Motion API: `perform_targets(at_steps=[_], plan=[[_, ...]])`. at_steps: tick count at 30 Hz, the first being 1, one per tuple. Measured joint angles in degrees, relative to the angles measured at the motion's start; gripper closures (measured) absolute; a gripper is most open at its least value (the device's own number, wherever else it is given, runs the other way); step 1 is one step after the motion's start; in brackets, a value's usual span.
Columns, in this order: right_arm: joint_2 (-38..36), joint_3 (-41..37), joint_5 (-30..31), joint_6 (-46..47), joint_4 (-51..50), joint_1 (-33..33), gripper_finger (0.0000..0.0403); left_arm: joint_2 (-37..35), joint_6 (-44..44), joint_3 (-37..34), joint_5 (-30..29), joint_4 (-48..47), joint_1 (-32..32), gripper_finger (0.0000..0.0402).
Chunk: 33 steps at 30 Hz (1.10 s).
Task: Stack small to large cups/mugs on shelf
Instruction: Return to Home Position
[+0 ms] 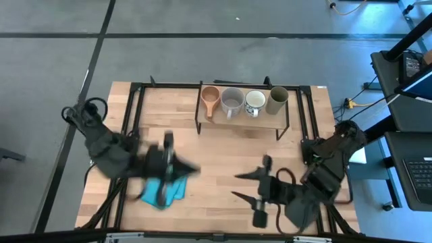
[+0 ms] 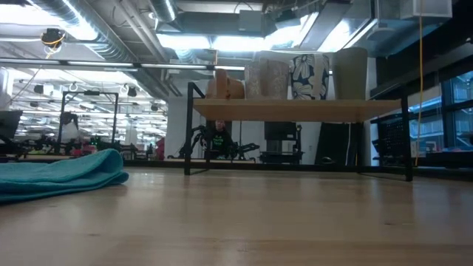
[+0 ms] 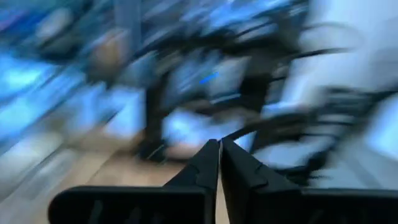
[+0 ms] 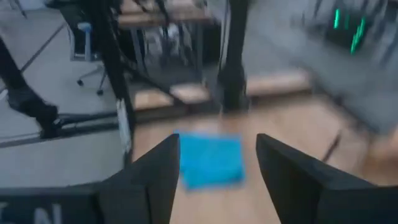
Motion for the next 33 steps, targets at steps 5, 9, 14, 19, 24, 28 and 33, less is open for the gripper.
perform_targets(at_steps=[5, 9, 14, 19, 24, 28, 33], plan=[[0.11, 0.42, 0.2, -18.47, 22.94, -1.62, 0.019, 4.25, 26.52, 0.0, 18.2, 27.32, -5.41, 0.038], [-0.09, 0.64, -18.8, -35.42, 40.93, -3.22, 0.019, 5.19, 37.66, -0.07, 25.53, 32.52, -5.73, 0.0376], [-0.86, 0.71, -35.15, -33.77, 39.05, -5.27, 0.019, 3.97, 30.34, -4.48, 40.14, 34.06, -0.57, 0.0374], [-0.13, -4.45, -33.78, -26.07, 36.68, -5.75, 0.019, 3.6, 22.41, -16.99, 49.73, 50.11, 5.4, 0.0374], [-5.2, -11.17, -30.12, -23.32, 36.05, -6.58, 0.019, -4.53, 21.1, -24.67, 52.58, 52.37, 12.48, 0.0374], [-14.12, -21.28, -29.0, -20.35, 34.95, -7.09, 0.019, -13.88, 20.51, -31.47, 54.03, 49.02, 18.81, 0.0374], [-29.63, -37.61, -27.37, -14.39, 39.55, -6.96, 0.019, -26.21, 16.42, -41.89, 53.73, 48.94, 26.66, 0.0374]])
